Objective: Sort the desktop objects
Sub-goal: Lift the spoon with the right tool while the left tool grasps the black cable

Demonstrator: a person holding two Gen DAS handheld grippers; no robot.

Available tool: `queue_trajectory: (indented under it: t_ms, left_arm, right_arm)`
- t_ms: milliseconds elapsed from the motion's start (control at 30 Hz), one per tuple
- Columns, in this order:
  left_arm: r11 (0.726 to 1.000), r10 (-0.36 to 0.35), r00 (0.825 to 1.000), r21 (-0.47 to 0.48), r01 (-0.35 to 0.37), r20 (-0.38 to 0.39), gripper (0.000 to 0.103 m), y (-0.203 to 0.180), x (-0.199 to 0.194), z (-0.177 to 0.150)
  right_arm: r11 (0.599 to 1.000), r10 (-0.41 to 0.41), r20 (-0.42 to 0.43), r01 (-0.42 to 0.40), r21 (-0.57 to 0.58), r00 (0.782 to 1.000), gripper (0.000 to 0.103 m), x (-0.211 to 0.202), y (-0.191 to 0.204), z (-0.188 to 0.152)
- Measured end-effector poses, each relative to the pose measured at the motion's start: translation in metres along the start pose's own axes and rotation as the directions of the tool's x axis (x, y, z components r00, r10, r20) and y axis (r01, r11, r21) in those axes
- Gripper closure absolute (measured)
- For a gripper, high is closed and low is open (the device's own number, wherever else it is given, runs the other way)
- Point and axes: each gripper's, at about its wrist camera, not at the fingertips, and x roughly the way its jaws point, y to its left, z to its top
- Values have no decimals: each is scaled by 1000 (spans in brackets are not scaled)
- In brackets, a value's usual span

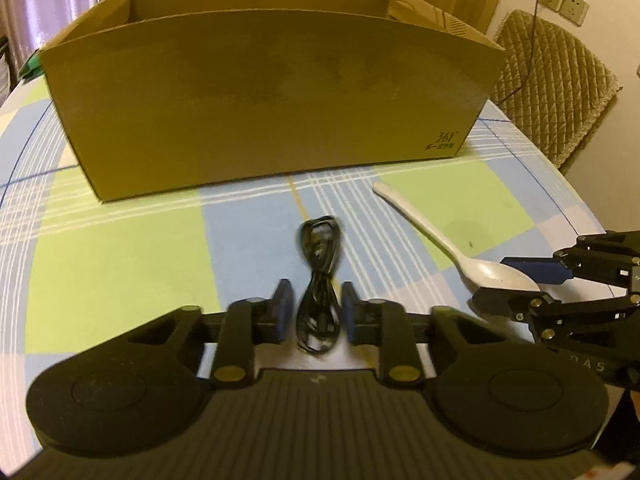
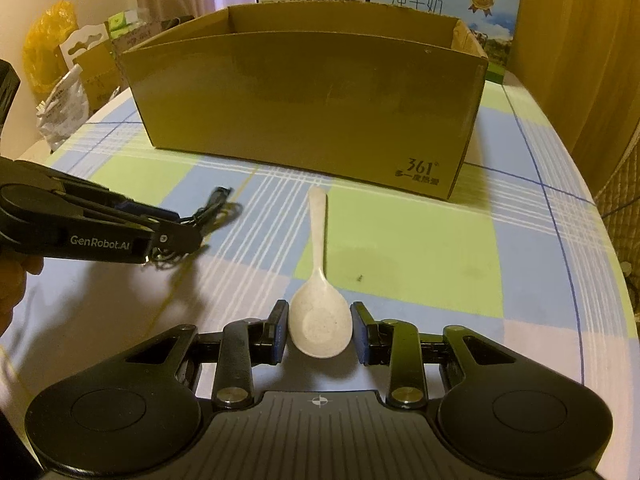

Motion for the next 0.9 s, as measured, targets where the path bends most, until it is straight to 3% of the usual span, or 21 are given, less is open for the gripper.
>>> queue_trajectory:
  t_ms: [233, 433, 533, 667, 800, 900]
  left_arm:
    - [1000, -29, 999, 3, 30, -40, 85, -5, -20, -15]
    - [998, 26, 999, 58, -23, -35, 84, -12, -24, -22]
    - [999, 7, 1000, 40, -7, -13, 64, -9, -23, -19]
    - [998, 0, 1000, 57, 0, 1, 62, -14, -14, -12]
    - [999, 12, 1000, 49, -12, -4, 67, -12, -7, -8]
    - [999, 20, 1000, 29, -20, -16, 88, -9, -8, -6]
  right_arm:
    - [1000, 3, 10, -3, 30, 1000, 73, -8, -2, -1]
    - [999, 7, 13, -8, 33, 1000, 73, -10, 3, 0]
    - [999, 9, 12, -9, 31, 1000, 73, -8, 4, 1]
    - [999, 9, 13, -10, 33, 1000, 73, -6, 3, 1]
    - [999, 13, 14, -13, 40, 1000, 73, -5, 3, 2]
    - [999, 16, 14, -16, 47, 1000, 73, -5, 2, 2]
